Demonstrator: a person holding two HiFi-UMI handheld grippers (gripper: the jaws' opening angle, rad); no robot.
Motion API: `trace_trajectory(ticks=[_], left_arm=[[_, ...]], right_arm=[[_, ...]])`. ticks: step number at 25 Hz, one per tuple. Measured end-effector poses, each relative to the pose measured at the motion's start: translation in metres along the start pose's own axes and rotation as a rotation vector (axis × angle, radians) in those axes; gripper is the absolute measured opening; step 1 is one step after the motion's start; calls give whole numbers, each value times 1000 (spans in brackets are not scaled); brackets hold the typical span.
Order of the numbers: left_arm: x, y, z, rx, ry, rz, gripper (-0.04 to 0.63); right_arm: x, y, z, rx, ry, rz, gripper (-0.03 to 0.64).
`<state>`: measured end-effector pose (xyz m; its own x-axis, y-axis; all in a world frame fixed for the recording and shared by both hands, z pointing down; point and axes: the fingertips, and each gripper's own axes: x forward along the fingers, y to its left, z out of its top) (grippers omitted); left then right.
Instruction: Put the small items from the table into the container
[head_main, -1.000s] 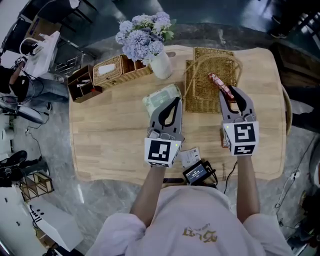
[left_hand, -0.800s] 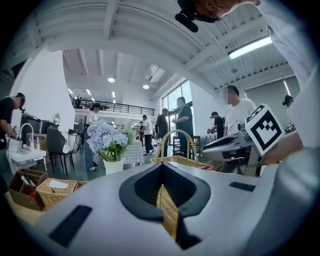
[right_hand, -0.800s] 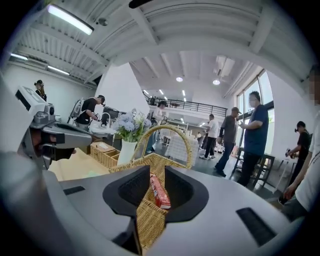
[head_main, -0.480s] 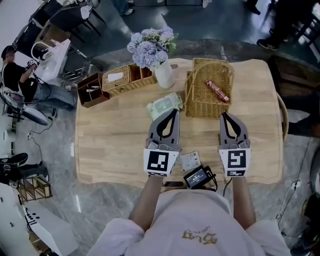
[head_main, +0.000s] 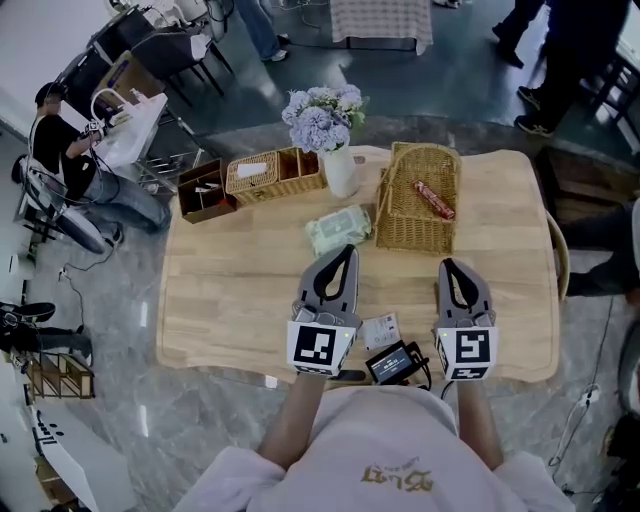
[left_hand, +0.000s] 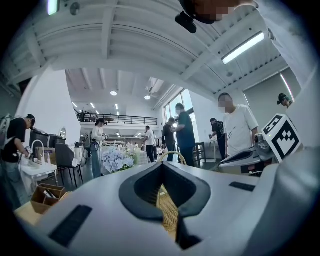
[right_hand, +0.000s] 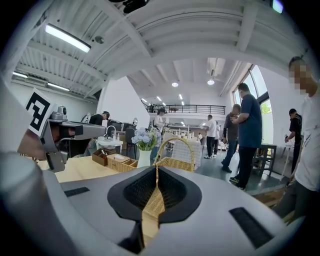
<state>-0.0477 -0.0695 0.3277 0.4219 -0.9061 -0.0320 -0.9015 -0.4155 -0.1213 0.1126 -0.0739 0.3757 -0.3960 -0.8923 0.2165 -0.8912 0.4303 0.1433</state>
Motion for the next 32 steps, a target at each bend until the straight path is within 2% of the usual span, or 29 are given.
trace_trajectory(ticks=[5,9,12,15,17,22,32], left_arm=[[-26,-3,12,-1,-22,26,-8],[-42,-2,27,-76,-33,68,-8],[-51,0,31,-34,-84,85,-8],[-54,-10,39,-10,-46,70,-7],[-57,-14,41,-3,-45,57,-8],[-67,-3,33,-5,-44,119,-8],[-63,-10,-5,-15,30,103,-8]], right_arm=[[-22,22,16,27,-89,59,28],[-35,35,27,16,-122,81,28],[-42,40,33,15,-143,92,28],[-46,39,35,20,-151,89,29],[-48,37,32,48,-140,82,28],[-45,37,18,134,-90,105,29],[-41,47,-22,85,24,151,29]])
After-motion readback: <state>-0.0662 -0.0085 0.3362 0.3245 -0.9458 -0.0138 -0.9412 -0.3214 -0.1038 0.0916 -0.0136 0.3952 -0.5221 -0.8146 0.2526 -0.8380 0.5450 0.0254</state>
